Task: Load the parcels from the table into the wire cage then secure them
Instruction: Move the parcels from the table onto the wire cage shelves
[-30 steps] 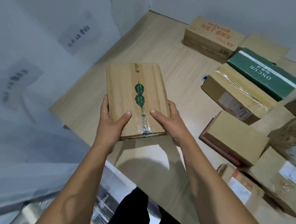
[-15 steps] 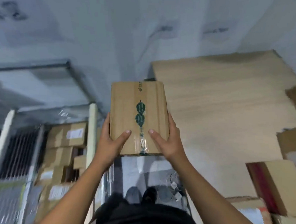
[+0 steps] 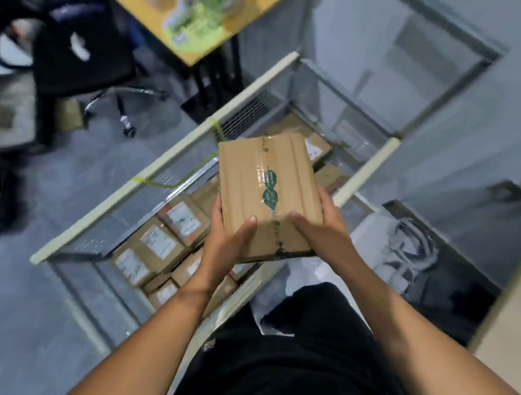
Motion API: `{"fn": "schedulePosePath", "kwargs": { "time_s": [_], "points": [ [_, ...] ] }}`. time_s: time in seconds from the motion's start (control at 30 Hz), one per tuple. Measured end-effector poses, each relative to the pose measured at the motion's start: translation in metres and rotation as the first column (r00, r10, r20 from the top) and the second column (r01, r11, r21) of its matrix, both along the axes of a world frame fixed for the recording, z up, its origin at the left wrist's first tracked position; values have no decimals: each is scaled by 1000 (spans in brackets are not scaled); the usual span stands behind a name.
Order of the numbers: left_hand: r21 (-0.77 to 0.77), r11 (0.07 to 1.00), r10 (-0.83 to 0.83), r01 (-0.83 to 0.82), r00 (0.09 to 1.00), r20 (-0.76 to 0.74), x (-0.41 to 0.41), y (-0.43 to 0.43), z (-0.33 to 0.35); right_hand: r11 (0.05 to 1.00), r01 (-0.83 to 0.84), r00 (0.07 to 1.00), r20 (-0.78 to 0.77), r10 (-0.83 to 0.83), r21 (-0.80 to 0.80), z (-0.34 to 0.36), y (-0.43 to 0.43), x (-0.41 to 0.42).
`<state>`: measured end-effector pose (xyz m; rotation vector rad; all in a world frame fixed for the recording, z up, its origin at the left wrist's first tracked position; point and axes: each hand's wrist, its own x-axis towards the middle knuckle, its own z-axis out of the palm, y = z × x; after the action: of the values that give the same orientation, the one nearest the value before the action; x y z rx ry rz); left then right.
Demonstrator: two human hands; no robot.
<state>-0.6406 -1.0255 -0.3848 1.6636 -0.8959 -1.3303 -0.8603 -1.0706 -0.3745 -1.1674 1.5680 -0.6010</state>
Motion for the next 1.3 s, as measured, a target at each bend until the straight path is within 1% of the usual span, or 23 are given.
{"fn": "schedulePosePath", "kwargs": {
  "time_s": [0.03, 0.1, 0.17, 0.2, 0.27, 0.33, 0.4, 0.47, 0.53, 0.6, 0.67, 0.7, 0.73, 0.8, 0.87, 1.0, 1.1, 1.2, 1.27, 1.3],
  "points": [
    [32, 999, 17, -18, 999, 30, 11, 3, -10, 999, -41, 999, -7, 41, 12, -9, -6, 11],
    [118, 992, 14, -32, 988, 154, 29, 10, -32, 990, -138, 990, -15, 139, 33, -34, -19, 27],
    [202, 979, -56, -4, 956, 289, 43, 10, -58, 973, -208, 975, -58, 214, 97, -67, -35, 38],
    [225, 974, -88, 14, 942, 324, 49, 8, -75, 963, -242, 964, -79, 252, 119, -86, -46, 43],
    [238, 971, -100, 12, 926, 365, 58, 1, -118, 935, -309, 937, -115, 330, 173, -134, -70, 53],
    [278, 960, -100, -36, 881, 462, 65, -9, -169, 907, -375, 899, -165, 406, 190, -186, -99, 65],
    [390, 919, -188, -57, 807, 559, 75, -23, -217, 885, -429, 866, -195, 460, 181, -234, -126, 78],
    [463, 880, -225, -110, 761, 609, 86, -41, -270, 866, -479, 840, -209, 500, 147, -292, -149, 92],
    [462, 874, -226, -148, 719, 657, 96, -57, -320, 854, -506, 822, -233, 519, 118, -347, -166, 106],
    [442, 886, -255, -140, 650, 716, 105, -73, -365, 851, -518, 826, -211, 523, 85, -397, -176, 121],
    [400, 905, -254, -145, 569, 782, 112, -83, -405, 843, -535, 822, -196, 534, 55, -441, -183, 132],
    [382, 911, -243, -154, 547, 801, 114, -86, -421, 832, -552, 810, -203, 550, 51, -459, -185, 136],
    [371, 914, -234, -161, 539, 809, 115, -89, -435, 816, -576, 791, -219, 571, 46, -474, -186, 138],
    [406, 900, -270, -161, 524, 807, 115, -91, -456, 760, -649, 714, -314, 626, 38, -495, -190, 139],
    [489, 858, -364, -158, 485, 795, 113, -92, -466, 713, -699, 644, -383, 662, 56, -505, -193, 139],
    [553, 818, -419, -158, 495, 761, 110, -98, -459, 708, -695, 638, -349, 687, 122, -497, -199, 149],
    [588, 798, -424, -131, 571, 703, 110, -104, -435, 652, -742, 574, -355, 737, 154, -476, -205, 151],
    [564, 822, -393, -77, 641, 660, 102, -100, -388, 597, -775, 508, -355, 785, 210, -430, -202, 140],
    [524, 851, -369, -24, 684, 630, 93, -96, -348, 592, -765, 493, -360, 792, 255, -391, -198, 129],
    [511, 859, -365, -1, 700, 614, 88, -93, -326, 609, -743, 500, -373, 781, 278, -367, -196, 123]
  ]
}}
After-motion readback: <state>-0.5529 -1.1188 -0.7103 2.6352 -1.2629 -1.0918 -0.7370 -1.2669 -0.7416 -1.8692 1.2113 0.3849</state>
